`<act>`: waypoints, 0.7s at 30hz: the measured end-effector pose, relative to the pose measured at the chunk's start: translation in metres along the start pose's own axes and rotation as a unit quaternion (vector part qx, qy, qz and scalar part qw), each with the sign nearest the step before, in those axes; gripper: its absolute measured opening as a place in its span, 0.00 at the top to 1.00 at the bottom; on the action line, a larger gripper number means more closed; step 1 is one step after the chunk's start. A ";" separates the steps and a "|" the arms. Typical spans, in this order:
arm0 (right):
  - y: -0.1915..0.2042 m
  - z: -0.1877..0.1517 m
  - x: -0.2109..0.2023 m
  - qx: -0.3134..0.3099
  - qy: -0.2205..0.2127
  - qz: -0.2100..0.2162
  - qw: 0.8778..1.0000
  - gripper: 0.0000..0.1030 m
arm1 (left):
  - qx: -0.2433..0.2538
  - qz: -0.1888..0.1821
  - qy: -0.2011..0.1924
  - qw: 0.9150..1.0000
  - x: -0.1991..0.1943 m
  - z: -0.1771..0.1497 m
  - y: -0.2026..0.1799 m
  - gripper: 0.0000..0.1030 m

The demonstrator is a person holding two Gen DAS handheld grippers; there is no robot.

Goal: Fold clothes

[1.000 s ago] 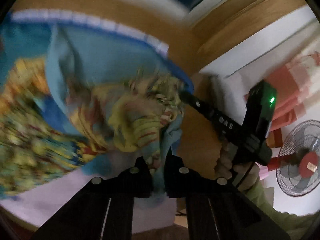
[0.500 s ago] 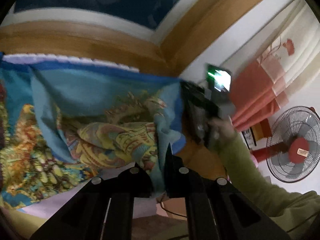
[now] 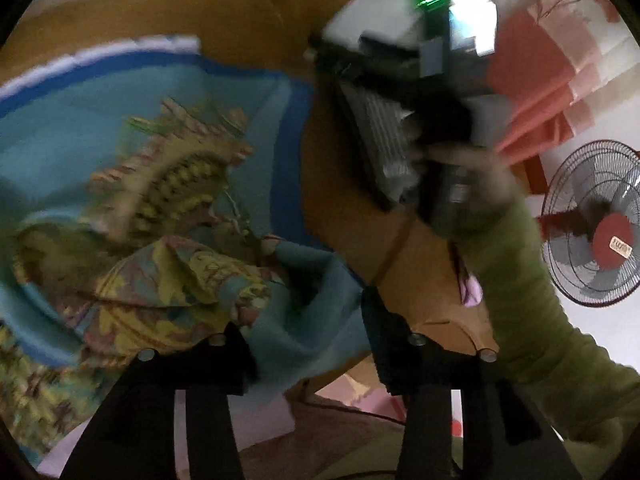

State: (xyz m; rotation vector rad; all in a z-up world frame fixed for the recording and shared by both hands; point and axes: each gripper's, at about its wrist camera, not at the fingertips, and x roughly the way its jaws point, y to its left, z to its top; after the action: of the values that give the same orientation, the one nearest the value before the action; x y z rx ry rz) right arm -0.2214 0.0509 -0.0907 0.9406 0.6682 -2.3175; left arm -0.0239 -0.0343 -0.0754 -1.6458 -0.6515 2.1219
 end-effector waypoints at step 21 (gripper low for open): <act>0.062 -0.111 -0.034 -0.062 0.092 0.189 0.976 0.41 | -0.037 -0.061 0.048 0.996 0.005 -0.053 0.018 0.58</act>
State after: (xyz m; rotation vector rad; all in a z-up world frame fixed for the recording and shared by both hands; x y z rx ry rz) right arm -0.1091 0.0851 -0.1507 1.1246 0.6351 -1.8512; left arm 0.0259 -0.0390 -0.1009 -1.6890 -0.7870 1.9422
